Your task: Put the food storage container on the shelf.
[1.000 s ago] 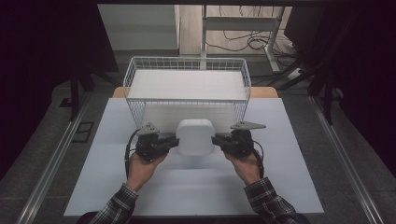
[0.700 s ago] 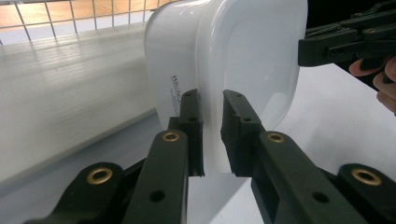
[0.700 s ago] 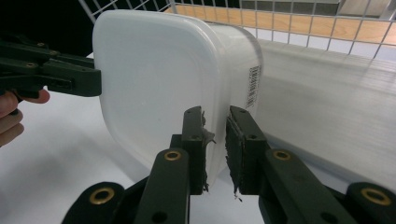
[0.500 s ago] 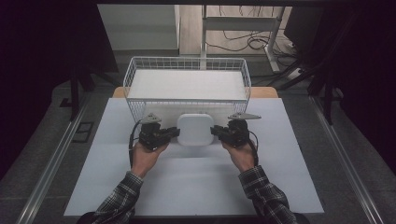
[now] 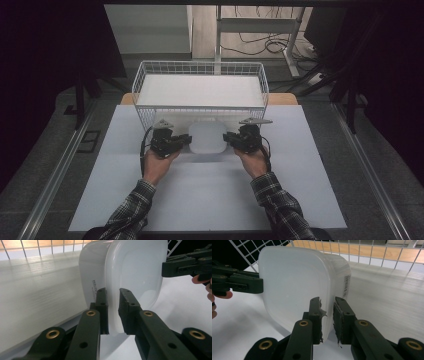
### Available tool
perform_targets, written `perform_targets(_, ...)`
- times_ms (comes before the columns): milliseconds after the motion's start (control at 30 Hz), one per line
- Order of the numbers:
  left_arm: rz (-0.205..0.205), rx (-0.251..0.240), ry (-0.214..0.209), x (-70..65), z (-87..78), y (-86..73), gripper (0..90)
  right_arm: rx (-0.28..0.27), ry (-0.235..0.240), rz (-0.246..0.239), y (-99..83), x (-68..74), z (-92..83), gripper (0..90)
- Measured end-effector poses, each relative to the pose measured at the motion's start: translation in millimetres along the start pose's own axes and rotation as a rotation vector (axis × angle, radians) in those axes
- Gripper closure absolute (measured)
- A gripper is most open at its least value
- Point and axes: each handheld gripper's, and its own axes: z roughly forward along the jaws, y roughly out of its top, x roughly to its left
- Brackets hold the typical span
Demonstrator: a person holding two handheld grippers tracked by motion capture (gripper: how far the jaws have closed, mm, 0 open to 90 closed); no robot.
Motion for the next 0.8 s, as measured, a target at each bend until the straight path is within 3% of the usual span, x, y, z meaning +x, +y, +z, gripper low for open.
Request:
perform_targets(100,-0.023,-0.005,-0.015,4.9,4.1,-1.6,77.9,0.008,0.005,0.009,-2.0,-2.6,3.9,76.3)
perform_targets(267,-0.010,-0.010,-0.008,5.3,6.4,1.3,75.7,-0.003,0.014,0.028,-0.3,-5.6,6.2,74.8)
perform_targets(367,0.015,-0.015,0.023,4.6,11.5,2.8,70.2,0.012,-0.027,0.000,-0.2,-4.5,11.8,68.8)
perform_targets(433,0.013,-0.024,0.029,5.0,12.1,3.4,70.0,0.010,-0.027,0.009,-0.7,-5.1,13.0,67.8)
perform_targets(467,0.027,-0.031,0.054,5.2,14.3,5.1,67.3,-0.008,-0.029,0.015,-0.6,-7.7,13.5,68.8)
perform_targets(567,0.033,-0.035,0.073,6.4,15.3,7.7,61.7,-0.018,-0.048,-0.005,0.6,-7.5,15.1,67.5)
perform_targets(600,0.035,-0.040,0.095,8.5,16.6,9.8,58.3,-0.025,-0.075,-0.021,2.7,-6.8,16.4,63.9)
perform_targets(667,0.027,-0.052,0.101,12.4,18.3,11.2,52.0,-0.032,-0.095,-0.031,4.6,-7.1,18.2,61.6)
perform_targets(767,0.023,-0.070,0.114,13.4,20.6,12.4,48.8,-0.038,-0.102,-0.021,6.7,-8.7,20.1,60.8)
perform_targets(800,0.042,-0.069,0.139,11.9,21.0,14.4,47.7,-0.036,-0.105,-0.014,9.0,-9.9,21.5,60.1)
